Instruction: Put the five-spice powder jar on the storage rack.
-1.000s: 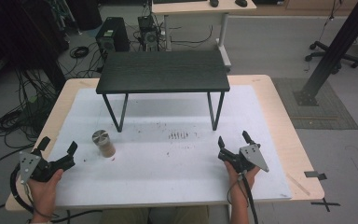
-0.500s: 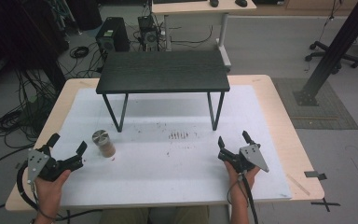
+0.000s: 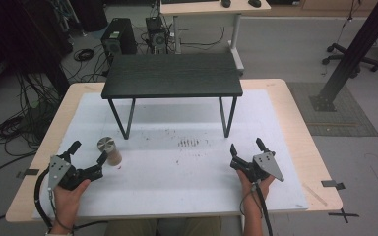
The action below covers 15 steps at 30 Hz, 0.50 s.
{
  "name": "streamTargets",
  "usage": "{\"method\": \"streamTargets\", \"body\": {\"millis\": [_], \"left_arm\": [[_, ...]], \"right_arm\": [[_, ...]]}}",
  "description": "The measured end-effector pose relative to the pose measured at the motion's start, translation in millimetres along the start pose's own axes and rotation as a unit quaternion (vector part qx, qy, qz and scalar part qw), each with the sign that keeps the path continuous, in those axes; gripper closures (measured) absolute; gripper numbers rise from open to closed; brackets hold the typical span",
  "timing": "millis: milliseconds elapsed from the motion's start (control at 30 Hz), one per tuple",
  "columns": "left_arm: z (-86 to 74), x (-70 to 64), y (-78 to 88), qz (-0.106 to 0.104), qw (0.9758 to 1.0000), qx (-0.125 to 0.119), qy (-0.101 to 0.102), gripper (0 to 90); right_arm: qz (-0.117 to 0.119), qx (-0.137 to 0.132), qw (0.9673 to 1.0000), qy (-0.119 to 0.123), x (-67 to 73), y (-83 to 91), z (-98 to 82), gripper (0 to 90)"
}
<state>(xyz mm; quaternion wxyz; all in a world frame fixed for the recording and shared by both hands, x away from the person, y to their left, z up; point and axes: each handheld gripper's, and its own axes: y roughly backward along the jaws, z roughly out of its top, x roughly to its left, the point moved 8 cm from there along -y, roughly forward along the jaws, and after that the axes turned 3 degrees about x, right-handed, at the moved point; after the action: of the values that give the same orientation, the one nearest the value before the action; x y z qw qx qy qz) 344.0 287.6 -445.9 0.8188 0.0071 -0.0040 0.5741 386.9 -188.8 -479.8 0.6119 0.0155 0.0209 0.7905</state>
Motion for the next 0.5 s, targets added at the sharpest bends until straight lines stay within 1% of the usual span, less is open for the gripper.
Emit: {"method": "streamTargets", "body": {"millis": [33,200,500], "left_arm": [[-3.8,-3.3,-3.0,0.000,1.0000,0.002,0.001,0.9],[-11.5,-9.0,-10.8,0.005,1.0000,0.005,0.004,1.4],[-17.9,-12.1,-21.7,0.010,0.9998,0.007,0.016,1.7]], "right_arm": [[0.000,0.000,1.0000,0.000,0.0,0.0,0.0,8.4],[0.000,0.000,1.0000,0.000,0.0,0.0,0.0,8.4],[0.000,0.000,1.0000,0.000,-0.1,0.0,0.1,8.4]]}}
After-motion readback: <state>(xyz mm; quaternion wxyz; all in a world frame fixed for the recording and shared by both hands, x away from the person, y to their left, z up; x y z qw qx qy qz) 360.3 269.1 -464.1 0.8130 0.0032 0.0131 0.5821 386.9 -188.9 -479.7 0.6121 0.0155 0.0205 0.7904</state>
